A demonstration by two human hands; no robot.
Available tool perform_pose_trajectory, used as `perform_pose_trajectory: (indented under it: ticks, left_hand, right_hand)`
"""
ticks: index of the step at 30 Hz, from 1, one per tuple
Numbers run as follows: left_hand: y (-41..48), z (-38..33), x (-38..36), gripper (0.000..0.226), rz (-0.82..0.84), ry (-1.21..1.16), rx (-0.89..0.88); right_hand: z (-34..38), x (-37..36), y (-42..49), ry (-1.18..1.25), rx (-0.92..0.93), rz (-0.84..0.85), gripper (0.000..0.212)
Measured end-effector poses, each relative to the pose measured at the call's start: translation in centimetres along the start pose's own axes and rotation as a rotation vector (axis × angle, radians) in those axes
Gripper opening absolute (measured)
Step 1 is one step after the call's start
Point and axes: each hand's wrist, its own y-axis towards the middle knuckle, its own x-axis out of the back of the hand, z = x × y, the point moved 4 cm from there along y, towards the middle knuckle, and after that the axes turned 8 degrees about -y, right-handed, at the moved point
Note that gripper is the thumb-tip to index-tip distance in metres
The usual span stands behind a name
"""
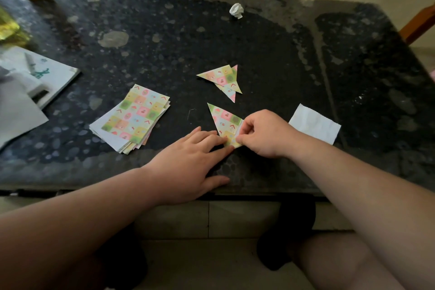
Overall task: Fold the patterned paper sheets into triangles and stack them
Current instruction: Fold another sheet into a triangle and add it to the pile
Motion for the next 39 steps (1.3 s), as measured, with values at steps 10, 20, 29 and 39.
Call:
perform_pose_trajectory:
  ticks: [10, 20, 29, 39]
  left_hand:
    - [0.03, -0.07, -0.04, 0.078, -0.02, 0.022, -0.005]
    - [0.37, -0.05, -0.04, 0.074, -0.021, 0.045, 0.006]
    - [0.47, 0.02, -0.19, 0.074, -0.004, 0.043, 0.018]
    - [0.52, -0.73, 0.19, 0.067, 0.024, -0.028, 0.122]
  right_hand:
    - [0.01, -0.1, 0.15, -0.025, -0.014, -0.007, 0.015]
    - [0.11, -0.19, 0.34, -0.04, -0.011, -0.029, 0.011]
    - [-0.06, -0.25, 0.2, -0.034, 0.0, -0.024, 0.012]
    - [0.04, 0.35, -0.03, -0.025, 0.002, 0.016, 0.016]
